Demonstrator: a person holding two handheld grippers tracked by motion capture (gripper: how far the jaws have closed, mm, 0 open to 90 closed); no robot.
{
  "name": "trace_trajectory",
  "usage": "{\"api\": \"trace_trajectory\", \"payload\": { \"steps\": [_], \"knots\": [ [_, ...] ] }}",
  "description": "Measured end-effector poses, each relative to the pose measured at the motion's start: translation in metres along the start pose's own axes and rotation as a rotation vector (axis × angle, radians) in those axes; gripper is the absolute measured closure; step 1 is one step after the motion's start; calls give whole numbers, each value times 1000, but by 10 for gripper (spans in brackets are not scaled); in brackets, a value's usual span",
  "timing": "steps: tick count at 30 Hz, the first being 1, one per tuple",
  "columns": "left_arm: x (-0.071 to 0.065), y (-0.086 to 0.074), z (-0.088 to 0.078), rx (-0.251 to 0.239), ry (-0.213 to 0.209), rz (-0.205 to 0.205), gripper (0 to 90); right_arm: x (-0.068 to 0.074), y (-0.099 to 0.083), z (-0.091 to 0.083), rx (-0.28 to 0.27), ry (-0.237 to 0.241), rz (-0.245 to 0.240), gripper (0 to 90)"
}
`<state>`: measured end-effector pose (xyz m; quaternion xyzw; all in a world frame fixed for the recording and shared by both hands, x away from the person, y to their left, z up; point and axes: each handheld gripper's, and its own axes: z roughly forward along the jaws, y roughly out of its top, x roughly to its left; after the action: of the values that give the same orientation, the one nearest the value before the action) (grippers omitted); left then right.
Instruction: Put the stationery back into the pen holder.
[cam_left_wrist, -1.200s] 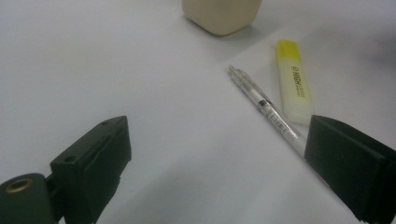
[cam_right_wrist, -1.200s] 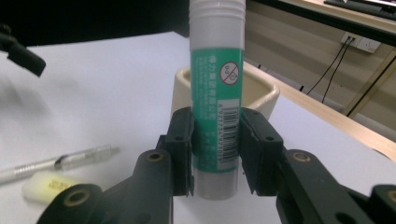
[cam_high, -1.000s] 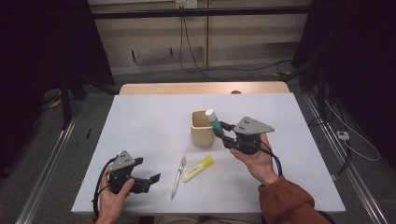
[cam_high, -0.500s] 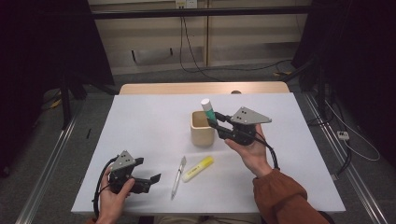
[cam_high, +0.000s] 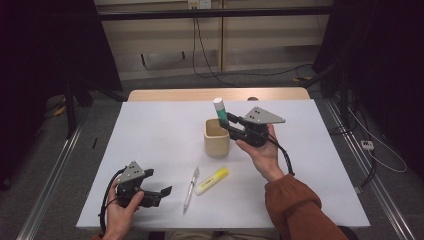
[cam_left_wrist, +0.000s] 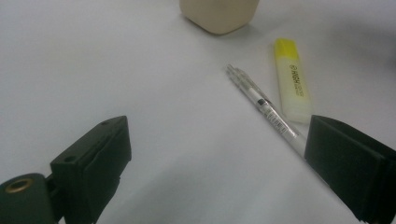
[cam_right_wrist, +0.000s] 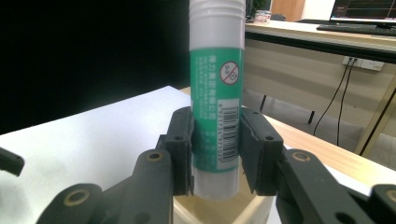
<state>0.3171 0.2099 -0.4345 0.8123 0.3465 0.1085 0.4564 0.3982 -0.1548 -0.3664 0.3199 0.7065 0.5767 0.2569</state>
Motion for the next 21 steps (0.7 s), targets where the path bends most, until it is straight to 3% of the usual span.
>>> {"api": "trace_trajectory", "payload": {
  "steps": [9,21],
  "knots": [
    [0,0,0,-1,-2,0,73,-6,-6,14,-14,-3,30,672],
    [0,0,0,1,-2,2,73,-5,-16,26,11,11,29,672]
  ]
}}
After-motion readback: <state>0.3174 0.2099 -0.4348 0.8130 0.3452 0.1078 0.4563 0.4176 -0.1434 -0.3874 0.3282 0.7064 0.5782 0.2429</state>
